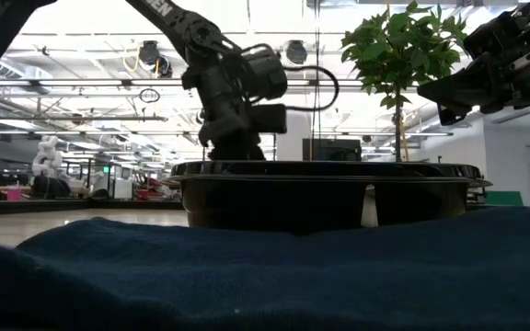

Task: Pick and placing Produce into tupperware
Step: Put the strawberry into the black container

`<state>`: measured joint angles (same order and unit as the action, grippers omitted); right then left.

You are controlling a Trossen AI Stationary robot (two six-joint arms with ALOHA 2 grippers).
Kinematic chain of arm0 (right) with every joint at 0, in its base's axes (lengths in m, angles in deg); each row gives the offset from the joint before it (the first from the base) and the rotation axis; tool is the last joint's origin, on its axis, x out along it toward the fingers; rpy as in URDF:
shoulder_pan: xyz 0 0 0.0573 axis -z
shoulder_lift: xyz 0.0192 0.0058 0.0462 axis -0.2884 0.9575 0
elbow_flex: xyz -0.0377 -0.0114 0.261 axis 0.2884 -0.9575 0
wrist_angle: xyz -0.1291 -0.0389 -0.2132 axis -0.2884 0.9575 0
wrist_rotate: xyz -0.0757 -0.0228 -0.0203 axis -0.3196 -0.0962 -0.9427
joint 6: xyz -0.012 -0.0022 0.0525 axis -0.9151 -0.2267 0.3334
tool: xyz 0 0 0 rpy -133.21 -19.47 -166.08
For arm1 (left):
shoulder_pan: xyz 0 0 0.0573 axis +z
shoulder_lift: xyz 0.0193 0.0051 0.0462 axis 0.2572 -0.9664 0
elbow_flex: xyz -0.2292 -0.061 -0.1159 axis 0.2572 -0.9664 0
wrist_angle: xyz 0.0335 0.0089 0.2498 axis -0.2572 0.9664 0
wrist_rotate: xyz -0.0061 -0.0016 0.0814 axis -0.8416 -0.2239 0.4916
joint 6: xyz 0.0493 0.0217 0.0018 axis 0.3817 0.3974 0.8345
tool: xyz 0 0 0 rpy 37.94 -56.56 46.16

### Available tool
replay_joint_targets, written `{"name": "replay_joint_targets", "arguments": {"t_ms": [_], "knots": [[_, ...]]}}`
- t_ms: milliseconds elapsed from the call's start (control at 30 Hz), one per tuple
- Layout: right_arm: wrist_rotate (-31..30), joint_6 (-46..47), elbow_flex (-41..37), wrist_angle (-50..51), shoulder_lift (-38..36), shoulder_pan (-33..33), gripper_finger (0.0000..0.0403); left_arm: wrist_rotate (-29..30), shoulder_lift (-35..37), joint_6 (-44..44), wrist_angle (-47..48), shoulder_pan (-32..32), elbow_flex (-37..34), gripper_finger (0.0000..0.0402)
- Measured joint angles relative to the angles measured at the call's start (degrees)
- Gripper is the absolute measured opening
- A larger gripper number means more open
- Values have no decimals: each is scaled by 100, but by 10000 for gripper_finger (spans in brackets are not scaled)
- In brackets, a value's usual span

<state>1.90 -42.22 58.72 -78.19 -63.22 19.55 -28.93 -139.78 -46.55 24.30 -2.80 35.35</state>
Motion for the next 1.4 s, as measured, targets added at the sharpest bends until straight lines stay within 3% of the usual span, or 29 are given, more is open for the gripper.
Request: {"name": "replay_joint_targets", "arguments": {"t_ms": [767,1400], "knots": [[-2,0,-4,-40,74,13,0,44,-354,281,-400,-17,-68,343],[-2,2,-4,-40,74,13,0,60,-392,268,-493,-17,-31,168]]}}
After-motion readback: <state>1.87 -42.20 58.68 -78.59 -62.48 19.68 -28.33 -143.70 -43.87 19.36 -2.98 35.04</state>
